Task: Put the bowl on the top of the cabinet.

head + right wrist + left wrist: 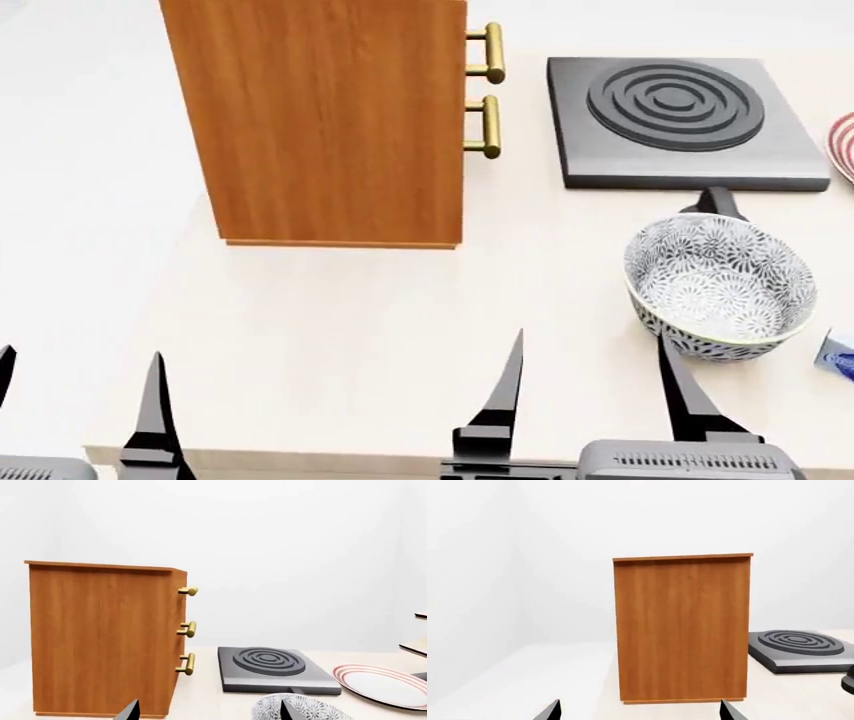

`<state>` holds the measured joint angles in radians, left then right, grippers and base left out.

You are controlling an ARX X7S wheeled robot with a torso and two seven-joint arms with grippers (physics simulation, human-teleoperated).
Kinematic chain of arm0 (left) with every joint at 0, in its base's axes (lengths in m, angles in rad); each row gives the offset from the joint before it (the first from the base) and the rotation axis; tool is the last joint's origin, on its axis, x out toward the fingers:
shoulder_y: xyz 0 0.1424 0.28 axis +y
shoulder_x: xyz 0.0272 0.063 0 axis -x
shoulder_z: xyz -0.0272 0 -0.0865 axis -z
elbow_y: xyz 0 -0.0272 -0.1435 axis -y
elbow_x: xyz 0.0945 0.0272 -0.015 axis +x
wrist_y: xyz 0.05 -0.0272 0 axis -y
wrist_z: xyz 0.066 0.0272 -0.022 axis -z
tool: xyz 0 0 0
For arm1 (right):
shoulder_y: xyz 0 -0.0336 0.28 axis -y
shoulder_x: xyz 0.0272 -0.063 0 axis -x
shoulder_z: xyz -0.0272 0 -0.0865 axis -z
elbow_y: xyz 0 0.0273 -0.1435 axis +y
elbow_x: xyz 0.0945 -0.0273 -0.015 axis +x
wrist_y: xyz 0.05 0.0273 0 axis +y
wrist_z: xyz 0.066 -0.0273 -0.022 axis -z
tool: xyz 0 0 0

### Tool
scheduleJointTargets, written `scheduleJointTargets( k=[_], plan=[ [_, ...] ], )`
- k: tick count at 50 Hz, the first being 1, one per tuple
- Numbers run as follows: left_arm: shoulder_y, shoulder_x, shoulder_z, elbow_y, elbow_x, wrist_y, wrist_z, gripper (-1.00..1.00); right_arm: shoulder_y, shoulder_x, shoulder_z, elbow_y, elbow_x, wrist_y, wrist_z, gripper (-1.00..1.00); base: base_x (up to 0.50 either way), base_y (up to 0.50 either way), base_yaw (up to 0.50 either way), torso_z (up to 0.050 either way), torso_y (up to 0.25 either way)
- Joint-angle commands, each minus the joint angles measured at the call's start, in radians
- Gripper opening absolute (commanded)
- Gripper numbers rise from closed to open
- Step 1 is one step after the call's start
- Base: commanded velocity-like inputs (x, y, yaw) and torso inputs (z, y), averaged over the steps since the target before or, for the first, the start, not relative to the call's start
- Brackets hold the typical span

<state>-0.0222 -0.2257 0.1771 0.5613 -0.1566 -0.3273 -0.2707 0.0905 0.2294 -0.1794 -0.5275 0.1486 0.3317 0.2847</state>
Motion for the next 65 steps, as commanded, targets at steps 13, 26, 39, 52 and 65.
scheduleJointTargets(
  k=[13, 26, 39, 52, 65],
  plan=[
    [-0.001, -0.015, 0.007, -0.007, -0.018, 0.012, -0.017, 1.00, -0.001, 0.008, -0.018, 0.003, -0.017, -0.005, 0.032, 1.00, 0.00, 0.27, 0.00, 0.000, 0.000],
    [-0.002, -0.022, 0.010, -0.005, -0.024, 0.014, -0.026, 1.00, -0.001, 0.022, -0.032, -0.010, 0.003, 0.008, 0.018, 1.00, 0.02, 0.00, 0.00, 0.000, 0.000],
    [-0.003, -0.026, 0.019, -0.012, -0.025, 0.022, -0.033, 1.00, -0.001, 0.026, -0.031, 0.000, 0.014, 0.001, 0.021, 1.00, 0.49, 0.00, 0.00, 0.000, 0.000],
    [-0.004, -0.033, 0.020, -0.006, -0.033, 0.019, -0.040, 1.00, -0.003, 0.030, -0.038, 0.006, 0.009, -0.006, 0.032, 1.00, 0.50, 0.00, 0.00, 0.000, 0.000],
    [-0.004, -0.037, 0.024, -0.009, -0.037, 0.024, -0.046, 1.00, -0.001, 0.033, -0.044, 0.008, -0.009, -0.006, 0.056, 1.00, 0.26, 0.00, 0.00, 0.000, 0.000]
  ],
)
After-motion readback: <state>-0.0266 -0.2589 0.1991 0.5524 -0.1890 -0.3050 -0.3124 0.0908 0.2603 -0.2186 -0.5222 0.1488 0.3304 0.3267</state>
